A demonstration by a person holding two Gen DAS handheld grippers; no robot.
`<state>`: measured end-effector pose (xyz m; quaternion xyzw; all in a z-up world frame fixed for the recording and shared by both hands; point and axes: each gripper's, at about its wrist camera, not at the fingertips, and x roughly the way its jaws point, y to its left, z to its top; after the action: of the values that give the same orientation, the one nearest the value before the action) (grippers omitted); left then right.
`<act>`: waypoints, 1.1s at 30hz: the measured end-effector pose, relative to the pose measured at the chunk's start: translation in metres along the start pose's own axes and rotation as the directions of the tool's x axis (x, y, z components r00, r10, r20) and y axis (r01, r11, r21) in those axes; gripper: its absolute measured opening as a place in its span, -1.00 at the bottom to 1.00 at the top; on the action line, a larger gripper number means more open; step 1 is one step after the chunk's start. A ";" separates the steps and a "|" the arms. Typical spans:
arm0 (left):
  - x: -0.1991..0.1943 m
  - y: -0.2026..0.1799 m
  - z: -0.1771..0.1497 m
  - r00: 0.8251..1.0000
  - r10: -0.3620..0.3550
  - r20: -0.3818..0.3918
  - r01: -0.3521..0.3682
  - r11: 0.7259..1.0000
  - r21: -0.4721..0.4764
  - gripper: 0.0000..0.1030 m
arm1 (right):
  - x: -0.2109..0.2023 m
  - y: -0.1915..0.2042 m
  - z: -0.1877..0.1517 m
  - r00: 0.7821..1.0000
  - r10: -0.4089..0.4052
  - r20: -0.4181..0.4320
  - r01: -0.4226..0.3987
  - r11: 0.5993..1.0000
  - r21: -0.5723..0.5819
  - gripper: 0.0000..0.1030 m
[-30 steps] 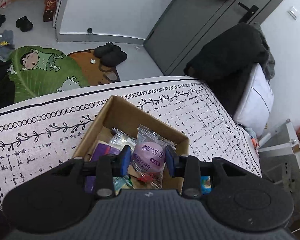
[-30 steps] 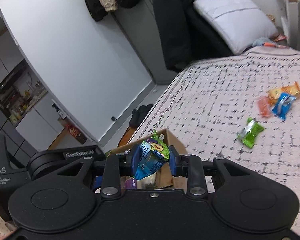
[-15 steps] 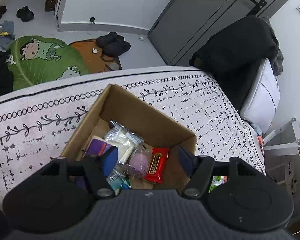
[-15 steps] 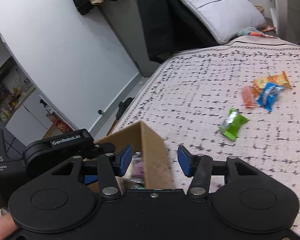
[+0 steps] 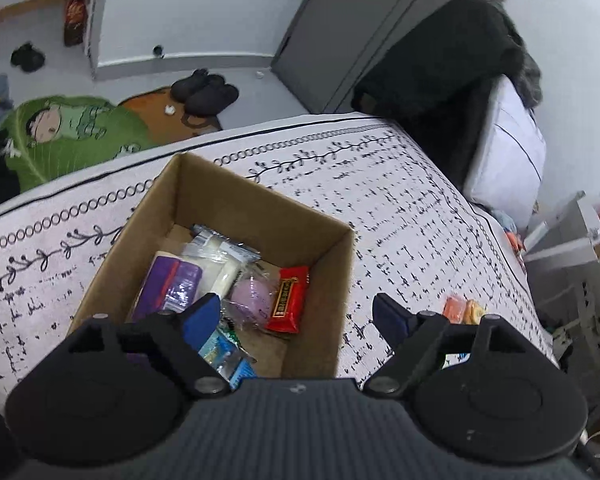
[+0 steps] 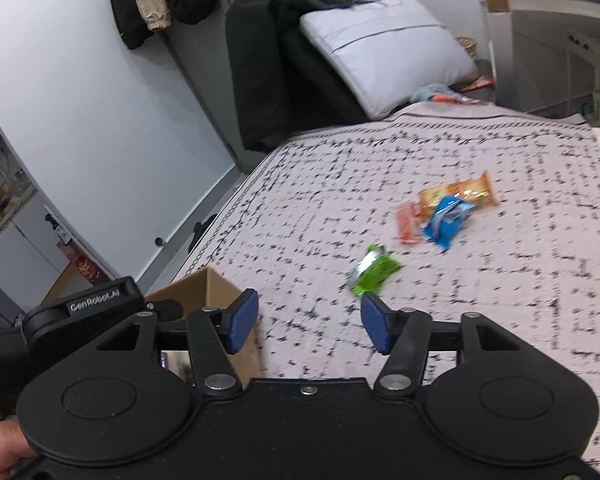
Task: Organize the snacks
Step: 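Move both tools back to the pile, left toward the green packet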
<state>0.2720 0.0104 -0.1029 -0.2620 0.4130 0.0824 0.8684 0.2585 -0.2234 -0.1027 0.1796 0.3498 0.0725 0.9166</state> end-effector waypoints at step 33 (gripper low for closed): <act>-0.003 -0.134 -0.031 0.993 -0.100 -0.055 0.112 0.948 0.298 0.60 | -0.033 -0.126 0.017 0.992 -0.028 0.124 0.012 0.992 0.129 0.57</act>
<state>0.2975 -0.1199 -0.0649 -0.1502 0.4230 -0.0335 0.8929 0.2464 -0.3538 -0.1182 0.2386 0.2974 0.0292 0.9240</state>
